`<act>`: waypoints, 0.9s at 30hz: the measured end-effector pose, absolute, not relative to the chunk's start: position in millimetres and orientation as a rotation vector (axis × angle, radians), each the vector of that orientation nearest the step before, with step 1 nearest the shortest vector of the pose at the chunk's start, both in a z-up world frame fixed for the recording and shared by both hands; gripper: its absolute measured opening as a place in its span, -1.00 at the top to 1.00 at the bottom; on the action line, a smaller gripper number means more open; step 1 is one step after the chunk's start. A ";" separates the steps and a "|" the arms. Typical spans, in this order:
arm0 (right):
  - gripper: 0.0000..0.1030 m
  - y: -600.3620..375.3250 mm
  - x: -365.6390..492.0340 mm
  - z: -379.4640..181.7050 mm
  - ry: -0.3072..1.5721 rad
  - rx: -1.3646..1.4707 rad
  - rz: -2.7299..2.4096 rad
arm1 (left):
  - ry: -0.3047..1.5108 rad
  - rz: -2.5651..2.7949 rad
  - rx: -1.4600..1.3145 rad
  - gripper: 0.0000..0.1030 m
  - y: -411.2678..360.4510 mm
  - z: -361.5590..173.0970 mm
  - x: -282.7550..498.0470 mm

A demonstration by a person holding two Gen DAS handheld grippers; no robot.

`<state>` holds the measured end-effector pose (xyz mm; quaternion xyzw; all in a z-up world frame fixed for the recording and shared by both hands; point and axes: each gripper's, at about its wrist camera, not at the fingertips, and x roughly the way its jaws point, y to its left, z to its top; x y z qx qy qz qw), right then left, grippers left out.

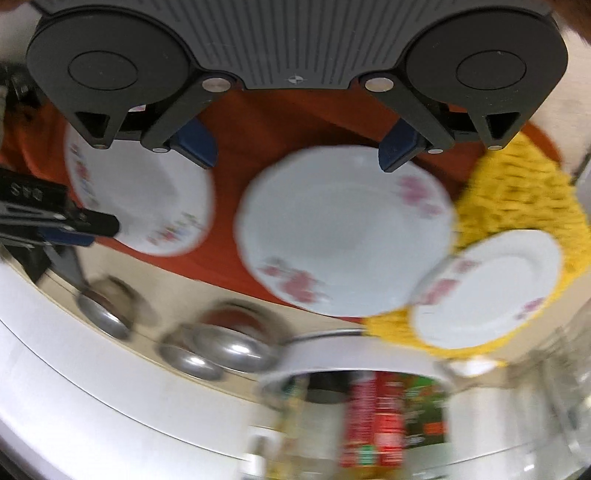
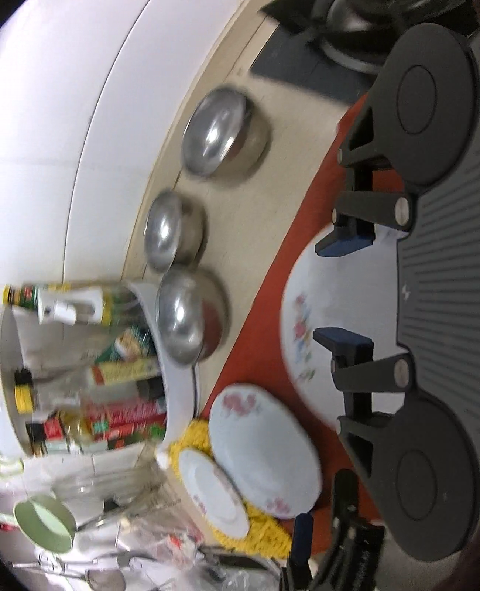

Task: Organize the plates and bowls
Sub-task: 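Grasp the rim of the larger pink-flower plate with the right gripper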

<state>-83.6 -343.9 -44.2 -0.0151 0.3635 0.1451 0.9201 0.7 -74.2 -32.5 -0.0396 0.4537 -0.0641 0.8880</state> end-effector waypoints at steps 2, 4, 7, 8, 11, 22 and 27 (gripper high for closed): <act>0.19 -326.5 -74.1 -42.2 0.742 -0.036 0.324 | 0.944 -0.101 -0.105 -0.89 -55.9 -31.4 8.4; 0.13 -307.8 -63.5 -42.3 0.741 -0.046 0.348 | 0.947 -0.069 -0.123 -0.91 -39.2 -30.7 15.5; 0.11 -282.7 -45.2 -45.8 0.756 -0.055 0.370 | 0.958 -0.053 -0.130 -0.91 -19.0 -33.7 27.3; 0.11 -276.6 -39.2 -47.6 0.763 -0.053 0.370 | 0.967 -0.050 -0.132 -0.91 -14.1 -35.7 31.8; 0.11 -263.0 -24.4 -54.8 0.789 -0.046 0.359 | 0.977 -0.060 -0.138 -0.91 -6.1 -41.6 37.4; 0.11 -249.6 1.6 -79.8 0.893 0.023 0.382 | 0.958 -0.192 -0.088 -0.90 -11.9 -52.9 57.9; 0.17 -243.7 2.1 -82.0 0.889 0.010 0.422 | 0.929 -0.186 -0.040 -0.99 -21.8 -58.8 56.5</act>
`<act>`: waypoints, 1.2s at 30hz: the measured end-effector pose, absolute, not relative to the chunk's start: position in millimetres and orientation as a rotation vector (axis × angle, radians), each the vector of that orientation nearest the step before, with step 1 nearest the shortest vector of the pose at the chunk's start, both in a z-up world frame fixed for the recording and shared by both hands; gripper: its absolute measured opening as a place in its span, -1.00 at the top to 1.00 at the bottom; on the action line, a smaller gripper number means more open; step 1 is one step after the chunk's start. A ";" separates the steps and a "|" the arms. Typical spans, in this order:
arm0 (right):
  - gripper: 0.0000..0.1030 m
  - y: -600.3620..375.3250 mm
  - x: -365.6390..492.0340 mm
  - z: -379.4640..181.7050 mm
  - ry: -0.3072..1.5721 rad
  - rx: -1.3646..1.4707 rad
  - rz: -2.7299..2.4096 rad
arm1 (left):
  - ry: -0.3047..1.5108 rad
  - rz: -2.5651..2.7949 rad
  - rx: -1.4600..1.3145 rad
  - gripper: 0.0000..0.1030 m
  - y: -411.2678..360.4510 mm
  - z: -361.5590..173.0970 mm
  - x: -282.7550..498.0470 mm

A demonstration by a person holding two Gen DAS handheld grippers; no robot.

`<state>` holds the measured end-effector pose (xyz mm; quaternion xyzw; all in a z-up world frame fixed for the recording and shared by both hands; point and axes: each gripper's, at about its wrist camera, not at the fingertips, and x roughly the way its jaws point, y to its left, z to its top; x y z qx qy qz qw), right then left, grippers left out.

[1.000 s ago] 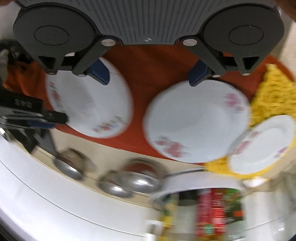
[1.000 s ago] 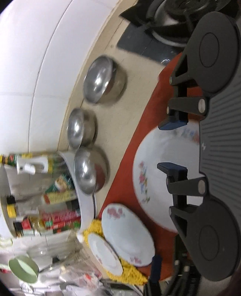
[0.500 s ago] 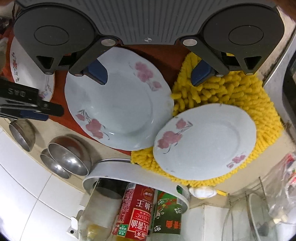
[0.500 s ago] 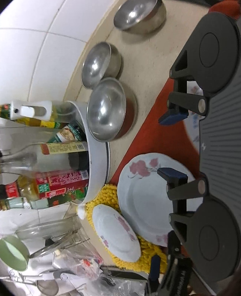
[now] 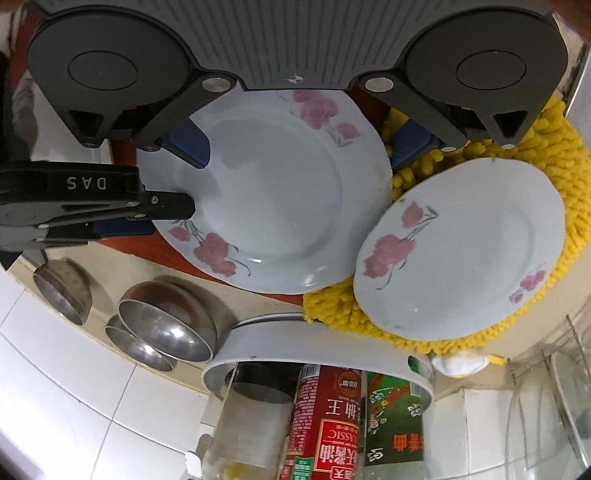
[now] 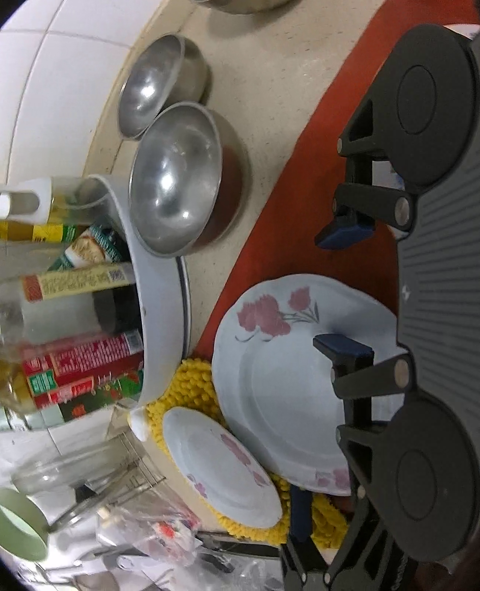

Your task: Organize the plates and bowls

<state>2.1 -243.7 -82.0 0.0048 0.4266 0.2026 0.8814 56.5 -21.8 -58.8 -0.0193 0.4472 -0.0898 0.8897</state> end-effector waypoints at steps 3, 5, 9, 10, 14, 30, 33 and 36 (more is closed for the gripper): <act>0.27 -239.0 4.2 -80.8 0.896 0.006 0.456 | 0.918 -0.174 -0.018 -0.99 -24.1 -62.1 58.7; 0.27 -236.4 4.6 -80.6 0.895 -0.010 0.456 | 0.918 -0.166 -0.029 -0.98 -23.7 -61.1 58.9; 0.28 -236.4 -0.6 -78.2 0.921 -0.017 0.455 | 0.922 -0.162 -0.060 -0.94 -22.0 -56.4 52.4; 0.28 -236.9 -3.7 -77.9 0.922 -0.023 0.459 | 0.928 -0.168 -0.071 -0.94 -21.1 -56.0 49.9; 0.29 -246.2 -3.6 -79.4 0.925 0.008 0.490 | 0.928 -0.205 -0.032 -0.92 -20.5 -59.6 47.0; 0.13 -241.4 -4.1 -79.1 0.906 0.049 0.468 | 0.934 -0.158 -0.017 -0.90 -27.2 -60.6 57.7; 0.17 -242.4 -6.9 -75.3 0.895 0.055 0.459 | 0.936 -0.155 -0.027 -0.87 -25.0 -58.0 57.5; 0.18 -243.1 -10.5 -68.1 0.872 0.059 0.457 | 0.943 -0.156 -0.047 -0.83 -22.5 -56.3 58.0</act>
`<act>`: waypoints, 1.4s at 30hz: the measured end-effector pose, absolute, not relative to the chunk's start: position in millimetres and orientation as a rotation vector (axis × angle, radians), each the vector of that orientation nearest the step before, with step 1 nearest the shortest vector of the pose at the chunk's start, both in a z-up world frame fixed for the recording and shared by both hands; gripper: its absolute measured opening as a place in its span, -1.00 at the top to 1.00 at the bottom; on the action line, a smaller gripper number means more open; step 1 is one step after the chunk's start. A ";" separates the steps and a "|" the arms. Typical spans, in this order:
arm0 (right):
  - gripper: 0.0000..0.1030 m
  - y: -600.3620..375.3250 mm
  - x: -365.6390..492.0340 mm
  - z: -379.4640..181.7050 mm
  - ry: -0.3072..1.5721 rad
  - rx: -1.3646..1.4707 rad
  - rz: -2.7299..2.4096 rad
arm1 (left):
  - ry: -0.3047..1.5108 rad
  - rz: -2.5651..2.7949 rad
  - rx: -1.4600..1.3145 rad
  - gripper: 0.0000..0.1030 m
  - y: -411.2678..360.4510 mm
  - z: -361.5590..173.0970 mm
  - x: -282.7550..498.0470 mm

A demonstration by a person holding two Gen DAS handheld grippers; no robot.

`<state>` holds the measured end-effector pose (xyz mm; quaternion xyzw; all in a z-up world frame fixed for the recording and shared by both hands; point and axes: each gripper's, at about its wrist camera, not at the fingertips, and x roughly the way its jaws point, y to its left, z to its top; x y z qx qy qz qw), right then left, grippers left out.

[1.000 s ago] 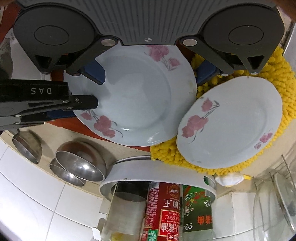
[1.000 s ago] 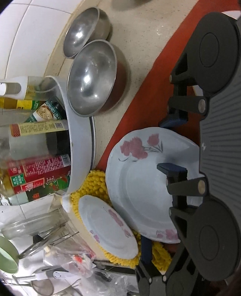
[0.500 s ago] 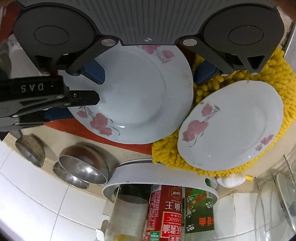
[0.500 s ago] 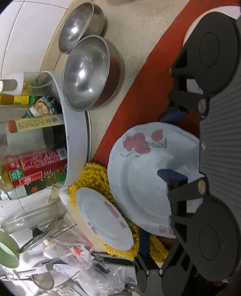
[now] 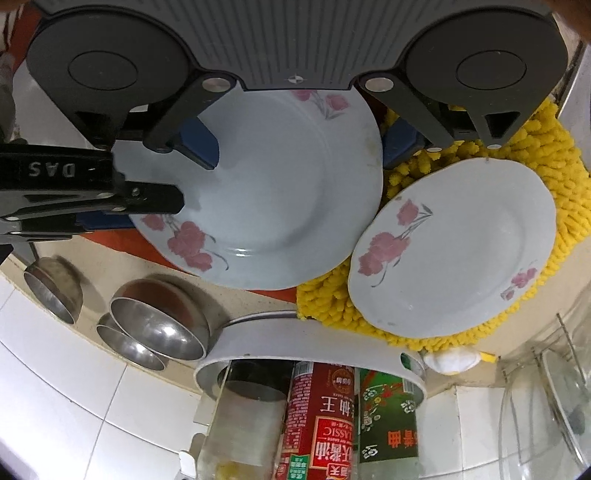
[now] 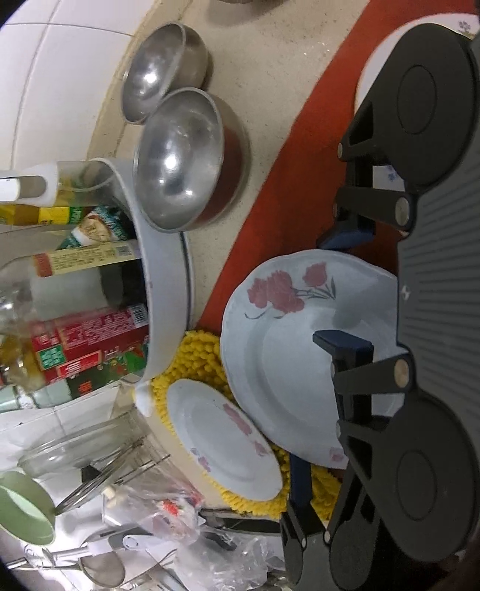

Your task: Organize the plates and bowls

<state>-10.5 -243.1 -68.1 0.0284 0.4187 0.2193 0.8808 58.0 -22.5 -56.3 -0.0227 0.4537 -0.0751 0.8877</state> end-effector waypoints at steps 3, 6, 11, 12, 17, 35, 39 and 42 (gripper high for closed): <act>0.22 -243.7 -12.0 -65.0 0.864 0.055 0.458 | 0.943 -0.159 -0.058 -0.83 -21.6 -56.9 58.2; 0.27 -245.2 -10.1 -69.4 0.893 0.068 0.433 | 0.938 -0.167 -0.036 -0.83 -25.4 -56.7 58.3; 0.27 -252.3 -16.1 -63.6 0.871 0.086 0.419 | 0.929 -0.185 -0.035 -0.82 -27.5 -52.4 58.5; 0.27 -253.5 -17.3 -61.5 0.866 0.088 0.414 | 0.927 -0.190 -0.033 -0.82 -28.8 -51.2 59.1; 0.27 -260.3 -23.9 -52.5 0.838 0.097 0.381 | 0.909 -0.217 -0.020 -0.82 -36.0 -44.4 60.7; 0.27 -322.5 -83.4 -41.4 0.797 0.201 0.160 | 0.891 -0.439 0.104 -0.82 -103.8 -42.7 51.7; 0.27 -340.7 -96.8 -45.4 0.805 0.231 0.089 | 0.908 -0.503 0.127 -0.82 -126.0 -48.6 46.7; 0.27 -352.6 -106.2 -47.5 0.812 0.250 0.050 | 0.901 -0.536 0.146 -0.83 -140.8 -49.8 44.8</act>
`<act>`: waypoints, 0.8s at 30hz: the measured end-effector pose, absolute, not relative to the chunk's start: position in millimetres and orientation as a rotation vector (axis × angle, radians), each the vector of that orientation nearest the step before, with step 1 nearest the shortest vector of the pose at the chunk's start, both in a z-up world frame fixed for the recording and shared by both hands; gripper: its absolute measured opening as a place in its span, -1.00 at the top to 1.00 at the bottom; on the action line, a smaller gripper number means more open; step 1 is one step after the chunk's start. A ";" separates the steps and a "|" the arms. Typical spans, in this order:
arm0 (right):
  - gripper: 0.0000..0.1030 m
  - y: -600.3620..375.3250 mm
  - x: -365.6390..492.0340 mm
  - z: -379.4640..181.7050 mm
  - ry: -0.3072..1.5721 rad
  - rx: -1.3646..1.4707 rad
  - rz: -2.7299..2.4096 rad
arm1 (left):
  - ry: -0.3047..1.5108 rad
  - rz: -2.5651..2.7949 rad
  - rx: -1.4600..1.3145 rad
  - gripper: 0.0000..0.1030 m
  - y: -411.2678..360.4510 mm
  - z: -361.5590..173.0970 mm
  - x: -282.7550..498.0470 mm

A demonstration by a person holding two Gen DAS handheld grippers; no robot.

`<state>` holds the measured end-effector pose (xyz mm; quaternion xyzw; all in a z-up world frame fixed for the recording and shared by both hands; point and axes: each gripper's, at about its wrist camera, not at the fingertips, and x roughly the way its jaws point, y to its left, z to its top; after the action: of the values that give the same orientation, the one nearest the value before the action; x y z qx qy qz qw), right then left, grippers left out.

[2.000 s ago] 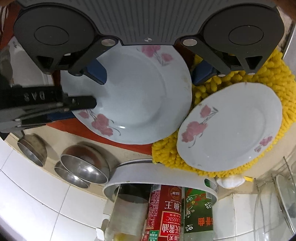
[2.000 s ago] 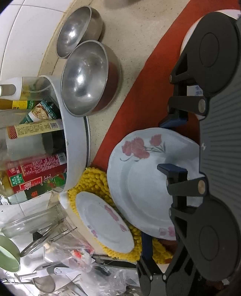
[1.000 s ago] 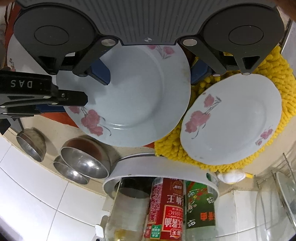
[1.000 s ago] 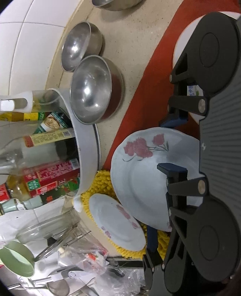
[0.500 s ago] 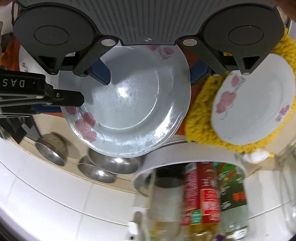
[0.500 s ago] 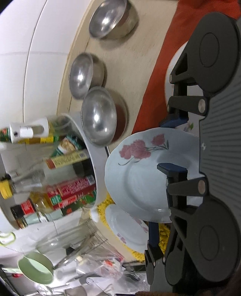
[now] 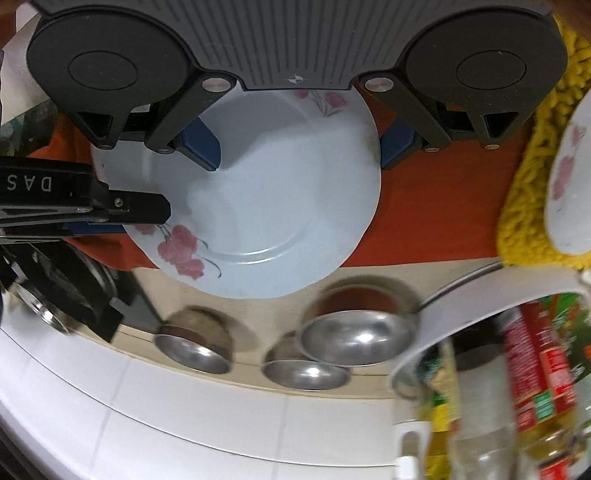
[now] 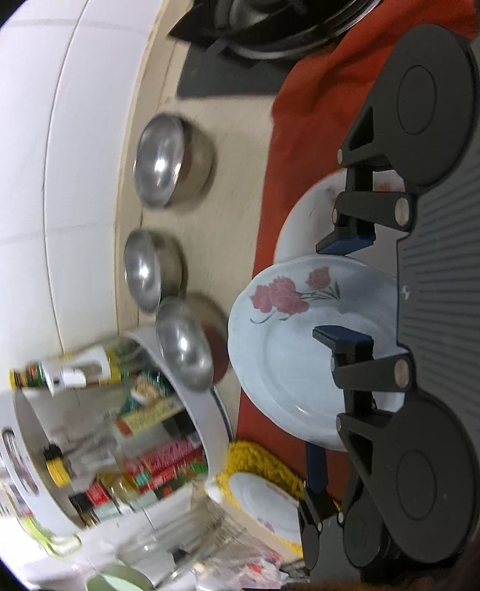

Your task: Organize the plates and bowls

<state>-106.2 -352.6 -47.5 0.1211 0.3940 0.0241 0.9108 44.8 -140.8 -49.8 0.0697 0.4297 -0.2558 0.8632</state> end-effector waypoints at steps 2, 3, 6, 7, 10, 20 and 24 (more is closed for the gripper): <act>0.27 -358.7 -111.4 -49.1 0.817 0.260 0.025 | 0.899 -0.553 0.163 -0.83 -148.0 -50.7 42.4; 0.27 -361.9 -113.3 -50.4 0.819 0.262 0.013 | 0.898 -0.561 0.173 -0.83 -152.2 -52.0 41.8; 0.27 -369.3 -116.4 -53.9 0.825 0.269 -0.016 | 0.905 -0.574 0.182 -0.83 -163.2 -55.3 41.0; 0.27 -371.1 -116.7 -54.8 0.827 0.272 -0.025 | 0.907 -0.576 0.182 -0.83 -165.8 -55.6 39.7; 0.27 -375.8 -118.2 -56.7 0.830 0.271 -0.041 | 0.911 -0.583 0.190 -0.83 -171.8 -57.5 37.5; 0.27 -387.1 -118.2 -61.3 0.839 0.258 -0.080 | 0.914 -0.609 0.205 -0.78 -180.8 -58.6 35.4; 0.26 -388.1 -116.7 -59.7 0.827 0.229 -0.093 | 0.920 -0.597 0.207 -0.80 -179.8 -59.9 38.1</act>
<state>-116.7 -388.1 -59.7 0.1112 0.4009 -0.0449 0.9082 38.1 -179.8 -59.9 0.0982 0.4365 -0.2831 0.8484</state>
